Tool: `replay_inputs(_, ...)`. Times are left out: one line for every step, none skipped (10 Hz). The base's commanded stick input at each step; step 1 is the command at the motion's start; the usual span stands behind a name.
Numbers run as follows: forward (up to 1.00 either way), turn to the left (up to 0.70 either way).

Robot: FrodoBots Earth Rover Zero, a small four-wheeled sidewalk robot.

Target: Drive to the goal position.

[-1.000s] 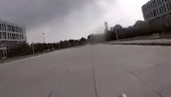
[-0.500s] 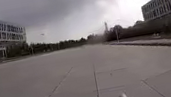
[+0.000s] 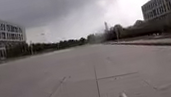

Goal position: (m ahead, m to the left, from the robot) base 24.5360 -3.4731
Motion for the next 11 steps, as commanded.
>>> replay_inputs(0.70, 0.00)
replay_inputs(0.70, 0.00)
replay_inputs(0.70, 0.00)
replay_inputs(0.70, 0.00)
replay_inputs(0.70, 0.00)
replay_inputs(0.70, 0.00)
replay_inputs(0.70, 0.00)
replay_inputs(0.70, 0.00)
replay_inputs(0.70, 0.00)
replay_inputs(0.70, 0.00)
replay_inputs(0.70, 0.00)
